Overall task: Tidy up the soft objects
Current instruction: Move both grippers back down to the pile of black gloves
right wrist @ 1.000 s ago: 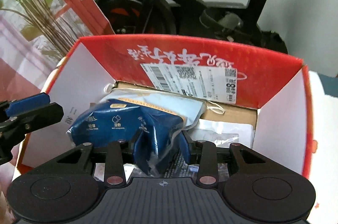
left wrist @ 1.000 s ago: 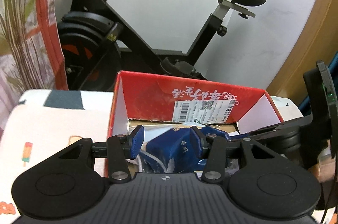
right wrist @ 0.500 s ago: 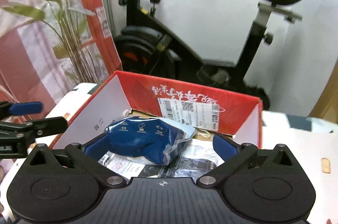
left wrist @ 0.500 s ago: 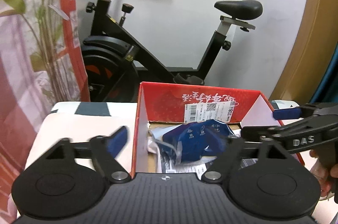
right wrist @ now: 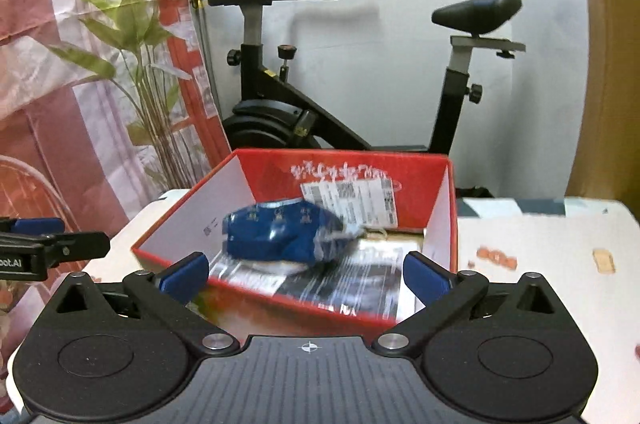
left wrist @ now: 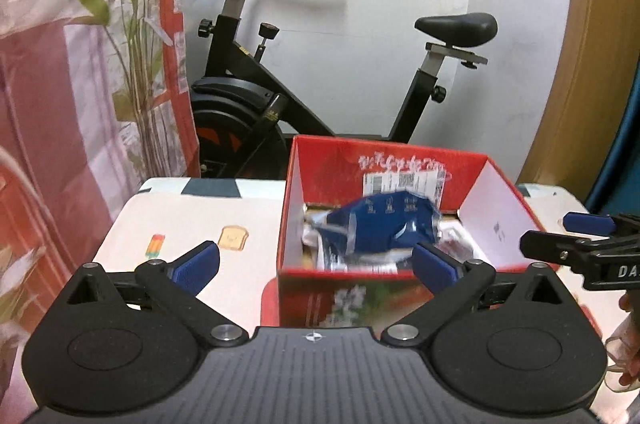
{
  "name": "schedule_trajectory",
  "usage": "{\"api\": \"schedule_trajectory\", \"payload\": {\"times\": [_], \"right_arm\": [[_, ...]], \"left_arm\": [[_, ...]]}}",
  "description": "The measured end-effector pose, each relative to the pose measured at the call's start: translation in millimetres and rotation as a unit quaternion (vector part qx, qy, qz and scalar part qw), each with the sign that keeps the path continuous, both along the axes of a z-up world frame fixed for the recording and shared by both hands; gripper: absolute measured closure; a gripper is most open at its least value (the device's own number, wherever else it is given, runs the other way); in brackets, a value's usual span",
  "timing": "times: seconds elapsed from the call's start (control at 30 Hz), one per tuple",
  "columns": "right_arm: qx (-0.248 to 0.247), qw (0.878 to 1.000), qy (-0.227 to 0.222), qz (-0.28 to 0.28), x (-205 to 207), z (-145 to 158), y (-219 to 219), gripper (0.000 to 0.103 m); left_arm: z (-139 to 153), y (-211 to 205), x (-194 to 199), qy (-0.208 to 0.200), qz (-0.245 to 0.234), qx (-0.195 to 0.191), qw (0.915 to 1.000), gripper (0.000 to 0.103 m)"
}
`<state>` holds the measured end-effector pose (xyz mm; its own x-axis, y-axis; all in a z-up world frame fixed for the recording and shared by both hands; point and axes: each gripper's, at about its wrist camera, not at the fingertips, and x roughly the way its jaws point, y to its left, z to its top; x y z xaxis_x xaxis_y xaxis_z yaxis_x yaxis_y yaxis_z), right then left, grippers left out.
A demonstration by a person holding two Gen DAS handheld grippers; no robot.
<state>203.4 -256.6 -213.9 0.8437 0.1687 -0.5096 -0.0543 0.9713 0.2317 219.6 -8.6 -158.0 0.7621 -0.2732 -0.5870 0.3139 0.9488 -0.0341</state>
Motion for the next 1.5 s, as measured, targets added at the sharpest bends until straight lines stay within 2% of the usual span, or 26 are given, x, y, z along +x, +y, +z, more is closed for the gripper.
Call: {"api": "schedule_trajectory", "payload": {"times": [0.27,0.4,0.67,0.9,1.03,1.17,1.3,1.5], "right_arm": [[-0.01,1.0,0.005,0.001,-33.2,-34.0,8.6,0.0],[-0.008,1.0,0.023,0.009,-41.4,-51.7,14.5,0.0],[-0.018,0.997,0.064,0.046,-52.9,-84.9,37.3,0.004],[-0.031,0.993,0.089,0.064,-60.1,-96.0,51.9,0.005],[-0.031,0.991,0.106,0.076,-62.4,-99.9,52.3,0.006],[-0.034,0.989,0.115,0.081,-64.3,-102.3,55.8,0.011],[-0.029,0.989,0.123,0.081,-67.5,-105.1,54.2,0.014],[-0.035,0.987,0.133,0.085,-71.7,-109.2,56.3,0.021]], "left_arm": [[-29.3,9.2,-29.7,0.021,0.007,0.006,0.9997,0.0],[-41.8,15.8,-41.9,0.028,0.018,0.007,0.9994,0.0],[-74.9,24.8,-57.8,0.084,0.025,0.012,0.9961,0.0],[-104.9,27.4,-69.8,0.141,0.027,-0.004,0.9896,0.001],[-112.8,23.5,-72.0,0.154,0.02,-0.001,0.9879,0.004],[-115.9,21.9,-72.6,0.163,0.017,0.002,0.9864,0.005],[-119.9,20.7,-75.8,0.173,0.018,0.0,0.9848,0.01],[-127.1,19.7,-78.1,0.184,0.01,-0.011,0.9828,0.028]]}}
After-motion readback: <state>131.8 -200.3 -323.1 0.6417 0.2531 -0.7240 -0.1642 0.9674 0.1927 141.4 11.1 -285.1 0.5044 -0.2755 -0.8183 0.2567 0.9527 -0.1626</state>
